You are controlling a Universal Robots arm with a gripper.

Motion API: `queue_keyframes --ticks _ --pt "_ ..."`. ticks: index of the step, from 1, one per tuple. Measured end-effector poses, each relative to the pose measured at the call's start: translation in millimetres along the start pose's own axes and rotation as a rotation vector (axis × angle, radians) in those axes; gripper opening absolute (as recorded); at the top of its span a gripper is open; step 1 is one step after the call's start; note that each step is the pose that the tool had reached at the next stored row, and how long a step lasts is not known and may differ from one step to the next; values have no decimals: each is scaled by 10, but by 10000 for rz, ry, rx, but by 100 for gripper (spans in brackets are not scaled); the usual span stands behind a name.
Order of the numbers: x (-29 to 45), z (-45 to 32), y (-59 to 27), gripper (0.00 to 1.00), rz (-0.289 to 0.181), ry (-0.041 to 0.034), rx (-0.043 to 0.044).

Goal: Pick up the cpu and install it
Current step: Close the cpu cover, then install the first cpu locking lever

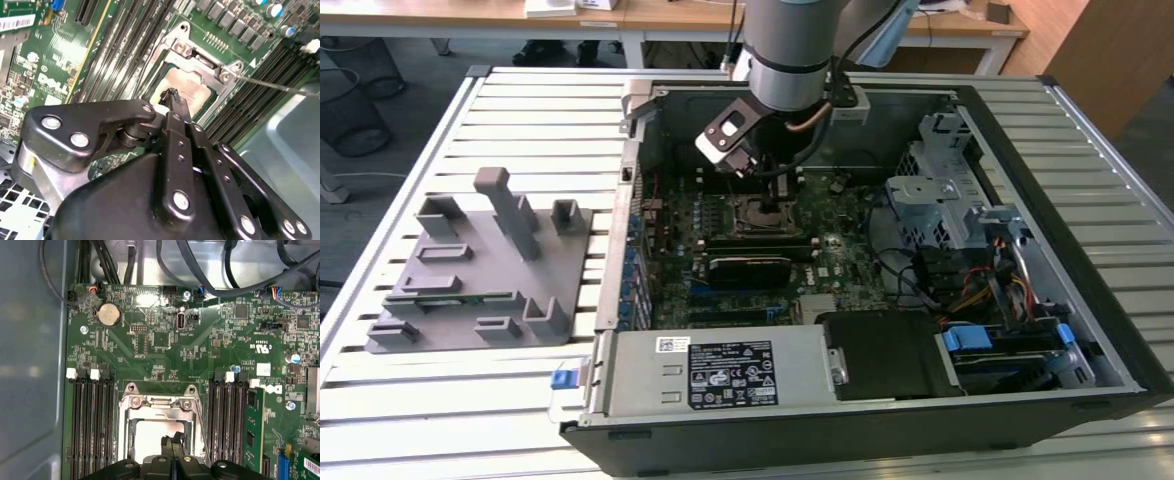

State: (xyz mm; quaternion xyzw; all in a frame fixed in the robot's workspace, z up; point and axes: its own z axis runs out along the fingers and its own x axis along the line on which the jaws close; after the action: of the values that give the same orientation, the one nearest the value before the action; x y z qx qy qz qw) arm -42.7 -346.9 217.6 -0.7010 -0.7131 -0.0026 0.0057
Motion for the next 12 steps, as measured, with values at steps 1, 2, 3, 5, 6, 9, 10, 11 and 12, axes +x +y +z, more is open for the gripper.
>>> queue_keyframes --ticks 1,2,3,5,6,9,10,11,12 --pt "0 0 10 11 -1 -1 1" --pt "0 1 15 11 -1 -1 1" --pt "-1 1 20 11 -1 -1 0" --pt "0 2 25 11 0 -1 1" --pt "-1 1 27 11 0 -1 1" --pt "-1 2 29 11 -1 -1 1" --pt "-1 2 29 11 0 -2 1" --pt "0 -1 29 11 0 -4 2" --pt "0 -5 29 11 0 -5 2"
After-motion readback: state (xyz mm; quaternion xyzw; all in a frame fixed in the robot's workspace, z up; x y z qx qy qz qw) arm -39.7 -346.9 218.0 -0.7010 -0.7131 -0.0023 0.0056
